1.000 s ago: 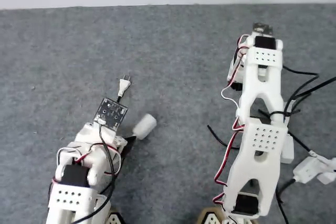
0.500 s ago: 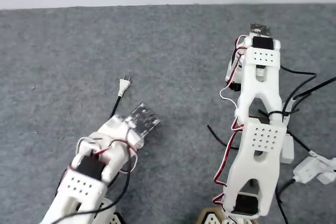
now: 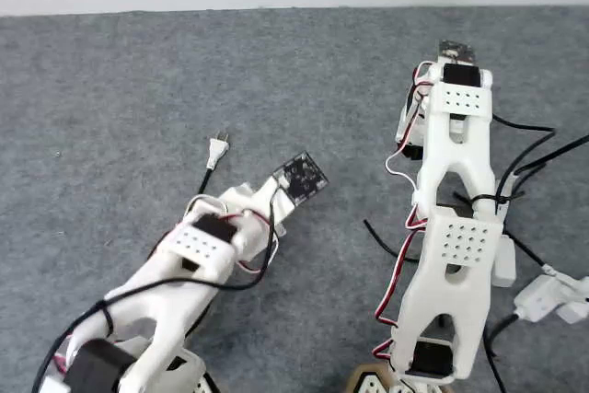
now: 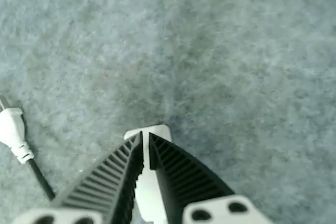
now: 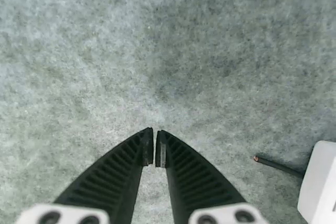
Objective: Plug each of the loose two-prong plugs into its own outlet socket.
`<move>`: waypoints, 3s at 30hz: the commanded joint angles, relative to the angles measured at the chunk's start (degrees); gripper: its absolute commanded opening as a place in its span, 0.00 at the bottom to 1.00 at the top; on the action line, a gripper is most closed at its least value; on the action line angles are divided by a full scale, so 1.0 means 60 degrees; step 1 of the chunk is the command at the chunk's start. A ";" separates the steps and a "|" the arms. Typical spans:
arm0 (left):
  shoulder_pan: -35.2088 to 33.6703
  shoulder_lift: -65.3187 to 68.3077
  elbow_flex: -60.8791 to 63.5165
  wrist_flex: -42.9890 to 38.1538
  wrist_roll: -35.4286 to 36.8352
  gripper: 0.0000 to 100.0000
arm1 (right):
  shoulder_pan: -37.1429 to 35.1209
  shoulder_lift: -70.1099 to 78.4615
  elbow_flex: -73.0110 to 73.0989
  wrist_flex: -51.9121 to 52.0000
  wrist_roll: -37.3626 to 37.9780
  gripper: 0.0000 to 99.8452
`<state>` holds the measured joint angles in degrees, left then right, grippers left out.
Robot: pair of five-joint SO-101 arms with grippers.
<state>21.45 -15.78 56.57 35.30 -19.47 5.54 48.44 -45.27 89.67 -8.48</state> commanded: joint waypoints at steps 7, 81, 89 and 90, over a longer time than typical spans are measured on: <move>-0.1187 0.0396 -0.0505 0.0234 -0.0088 0.01 | -0.0081 -0.0198 -0.0073 -0.0081 0.0117 0.01; -0.2476 -0.1612 0.0095 0.1040 0.2711 0.24 | -0.0095 -0.0139 -0.0088 -0.0110 0.0117 0.01; -0.2491 0.0777 -0.1209 0.1158 0.2755 0.26 | -0.0095 -0.0139 -0.0088 -0.0095 0.0117 0.01; -0.2520 0.1011 -0.1443 0.1319 0.2755 0.26 | -0.0095 -0.0139 -0.0088 -0.0095 0.0117 0.01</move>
<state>6.86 -12.79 52.97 42.95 -3.47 5.54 48.44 -45.27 89.67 -8.40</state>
